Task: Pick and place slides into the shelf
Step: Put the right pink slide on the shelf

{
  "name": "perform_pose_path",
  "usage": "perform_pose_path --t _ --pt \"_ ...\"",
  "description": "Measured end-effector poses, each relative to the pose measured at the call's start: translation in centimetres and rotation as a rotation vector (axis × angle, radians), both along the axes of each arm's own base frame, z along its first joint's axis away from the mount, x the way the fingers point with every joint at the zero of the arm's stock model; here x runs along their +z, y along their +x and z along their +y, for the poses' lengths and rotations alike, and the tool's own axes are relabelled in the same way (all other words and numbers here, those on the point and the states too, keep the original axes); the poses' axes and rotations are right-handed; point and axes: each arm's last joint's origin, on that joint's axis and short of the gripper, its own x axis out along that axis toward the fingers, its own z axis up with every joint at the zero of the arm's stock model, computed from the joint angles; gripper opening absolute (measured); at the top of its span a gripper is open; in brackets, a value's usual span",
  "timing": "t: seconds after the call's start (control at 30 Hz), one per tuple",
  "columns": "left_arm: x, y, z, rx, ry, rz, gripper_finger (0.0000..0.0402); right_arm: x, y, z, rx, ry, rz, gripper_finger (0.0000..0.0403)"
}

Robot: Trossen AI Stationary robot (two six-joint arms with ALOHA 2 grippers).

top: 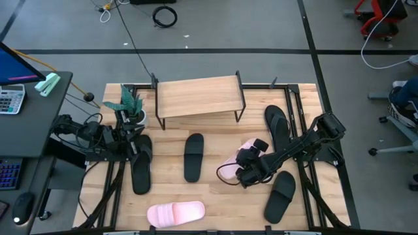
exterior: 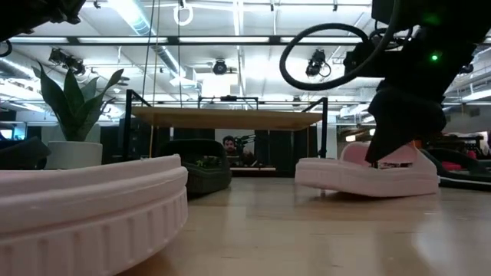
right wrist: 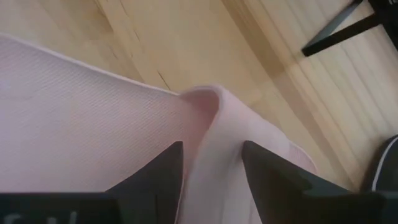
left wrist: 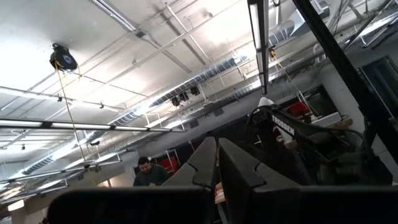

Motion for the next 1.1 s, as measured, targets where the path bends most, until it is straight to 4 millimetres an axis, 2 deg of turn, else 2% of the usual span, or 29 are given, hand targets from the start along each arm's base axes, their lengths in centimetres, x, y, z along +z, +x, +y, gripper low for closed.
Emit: perform_pose_path --t 0.17,0.27,0.33,0.37,0.53,0.7,0.8,0.9,1.1 --pt "0.0 0.0 0.0 0.0 0.0 0.0 0.0018 -0.1 -0.1 -0.1 0.001 -0.003 0.015 0.0125" --pt "0.0 0.0 0.0 0.0 0.0 0.0 0.002 0.1 -0.3 -0.1 0.002 -0.002 0.016 0.0069" --pt "0.0 0.0 0.0 0.0 -0.001 0.0 0.0022 0.7 -0.5 0.0 0.01 0.008 0.001 0.0025" --pt "0.0 0.0 0.0 -0.001 -0.001 -0.001 0.0023 1.2 -0.5 0.2 0.019 0.014 -0.014 0.0015" --pt "0.0 0.0 0.0 -0.001 -0.001 -0.001 0.0023 6.0 -0.5 1.7 0.136 0.001 -0.186 0.0018" --pt "0.1 0.0 0.0 0.0 -0.001 -0.002 0.0015 12.0 -0.8 2.0 0.34 -0.209 -0.343 0.0012" --pt "0.1 -0.1 0.0 0.0 -0.003 -0.009 0.0014 14.4 -1.2 0.5 0.4 -0.397 -0.315 0.0013" --pt "0.3 -0.2 0.1 0.0 -0.011 -0.03 0.0016 15.7 -0.7 -1.8 0.435 -0.512 -0.225 0.0009" --pt "0.6 -0.4 0.2 0.0 -0.027 -0.072 0.0015 17.4 1.9 -8.8 0.406 -0.638 -0.09 0.0009"
